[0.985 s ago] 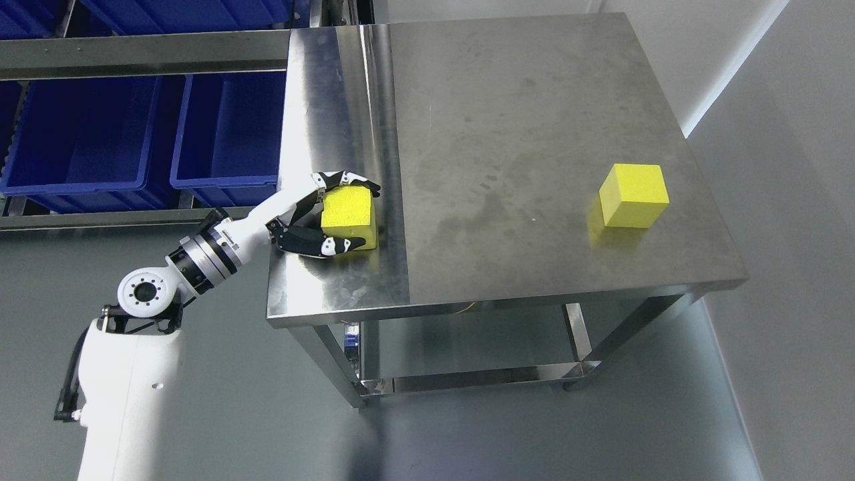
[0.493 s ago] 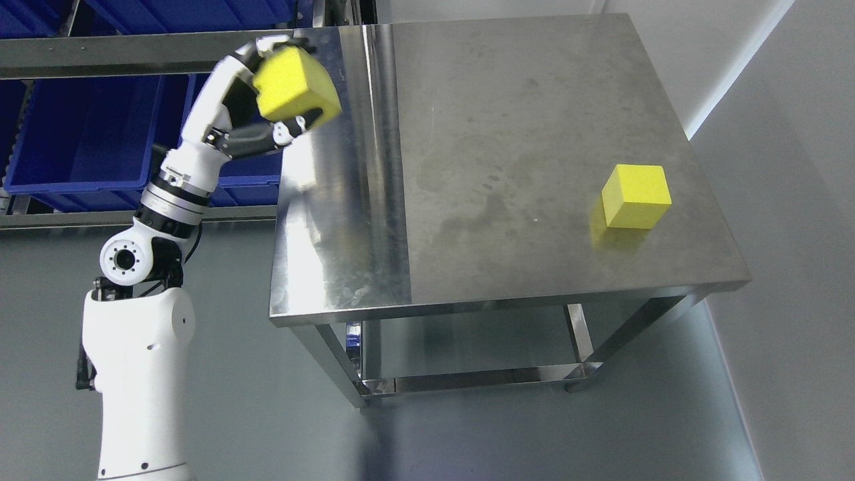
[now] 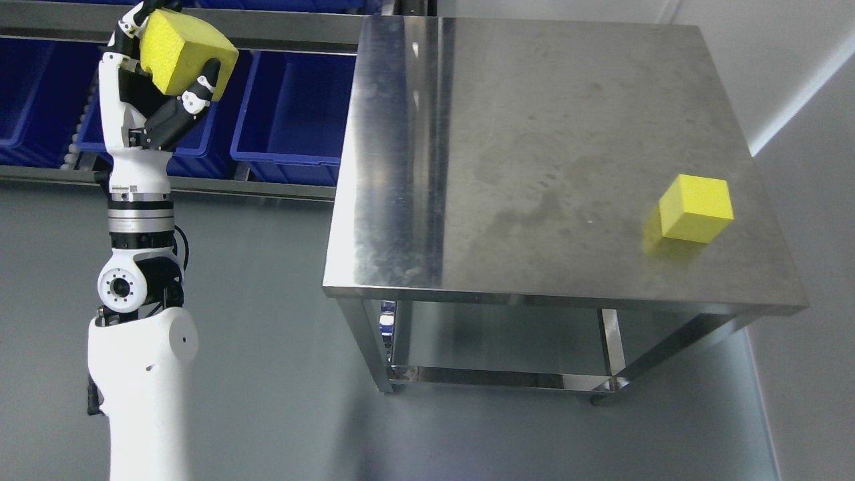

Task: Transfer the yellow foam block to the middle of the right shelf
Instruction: 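Lift the cube up off the table with the left hand, then hold the cube raised in the left hand while turning toward the blue bins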

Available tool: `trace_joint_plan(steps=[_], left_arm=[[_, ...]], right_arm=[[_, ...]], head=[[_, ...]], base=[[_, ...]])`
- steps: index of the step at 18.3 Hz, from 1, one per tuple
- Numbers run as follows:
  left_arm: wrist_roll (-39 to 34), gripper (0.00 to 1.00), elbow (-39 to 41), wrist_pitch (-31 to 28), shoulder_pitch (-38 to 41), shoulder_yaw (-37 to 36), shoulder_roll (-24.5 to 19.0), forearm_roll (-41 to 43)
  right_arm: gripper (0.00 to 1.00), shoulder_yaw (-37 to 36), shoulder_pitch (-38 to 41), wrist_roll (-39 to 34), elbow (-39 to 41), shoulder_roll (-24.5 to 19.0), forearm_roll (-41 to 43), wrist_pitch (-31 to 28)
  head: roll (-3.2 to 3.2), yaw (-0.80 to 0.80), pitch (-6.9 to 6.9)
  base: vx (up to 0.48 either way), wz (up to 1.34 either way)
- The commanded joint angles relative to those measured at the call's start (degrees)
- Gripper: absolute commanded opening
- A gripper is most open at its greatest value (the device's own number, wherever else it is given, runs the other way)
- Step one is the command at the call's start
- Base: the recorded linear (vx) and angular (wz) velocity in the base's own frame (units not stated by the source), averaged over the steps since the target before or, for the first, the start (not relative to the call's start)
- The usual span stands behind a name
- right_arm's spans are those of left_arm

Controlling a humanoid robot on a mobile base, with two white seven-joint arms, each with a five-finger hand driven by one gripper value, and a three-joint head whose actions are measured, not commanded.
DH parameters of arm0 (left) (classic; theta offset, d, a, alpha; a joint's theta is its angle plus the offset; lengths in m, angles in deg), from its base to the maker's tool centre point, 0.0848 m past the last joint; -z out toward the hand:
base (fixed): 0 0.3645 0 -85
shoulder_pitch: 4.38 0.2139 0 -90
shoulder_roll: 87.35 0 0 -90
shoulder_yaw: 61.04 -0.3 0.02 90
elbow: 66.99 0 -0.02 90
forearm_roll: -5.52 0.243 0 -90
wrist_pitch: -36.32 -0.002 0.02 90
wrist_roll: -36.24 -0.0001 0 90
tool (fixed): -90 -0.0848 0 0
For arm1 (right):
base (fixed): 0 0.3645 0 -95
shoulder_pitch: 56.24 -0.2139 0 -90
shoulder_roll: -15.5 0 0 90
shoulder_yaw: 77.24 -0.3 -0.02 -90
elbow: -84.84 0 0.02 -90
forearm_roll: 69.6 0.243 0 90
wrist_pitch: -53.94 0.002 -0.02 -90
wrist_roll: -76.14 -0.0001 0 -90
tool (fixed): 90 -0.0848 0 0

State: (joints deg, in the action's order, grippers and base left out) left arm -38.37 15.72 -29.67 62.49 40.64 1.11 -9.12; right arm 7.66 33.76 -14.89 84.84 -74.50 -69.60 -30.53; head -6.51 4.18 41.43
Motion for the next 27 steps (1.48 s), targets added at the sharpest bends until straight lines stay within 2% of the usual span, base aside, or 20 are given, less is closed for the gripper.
trace_joint_plan(steps=[1,12,20,27], left_arm=[[-0.3,0.35,2.6,0.0,3.2,4.1,0.5,-0.8],[-0.1,0.35,2.7,0.0,4.1,5.8,0.5,-0.8],[-0.1,0.35,5.1,-0.4,6.5,5.9,0.5,-0.8],[-0.1,0.35,5.5,-0.4,7.8,6.2,0.5,-0.8]], right_arm=[[1.0,0.0,-0.1,0.0,1.0,1.0,0.0,0.0],[1.0,0.0,-0.2,0.0,1.0,1.0,0.0,0.0],[1.0,0.0,-0.1,0.0,1.0,1.0,0.0,0.0],[1.0,0.0,-0.1,0.0,1.0,1.0,0.0,0.0]], head=[[0.0,0.0,0.0],[0.0,0.0,0.0],[0.0,0.0,0.0],[0.0,0.0,0.0]], base=[[-0.064,0.51],[0.0,0.7],[0.07,1.04],[0.101,0.58]])
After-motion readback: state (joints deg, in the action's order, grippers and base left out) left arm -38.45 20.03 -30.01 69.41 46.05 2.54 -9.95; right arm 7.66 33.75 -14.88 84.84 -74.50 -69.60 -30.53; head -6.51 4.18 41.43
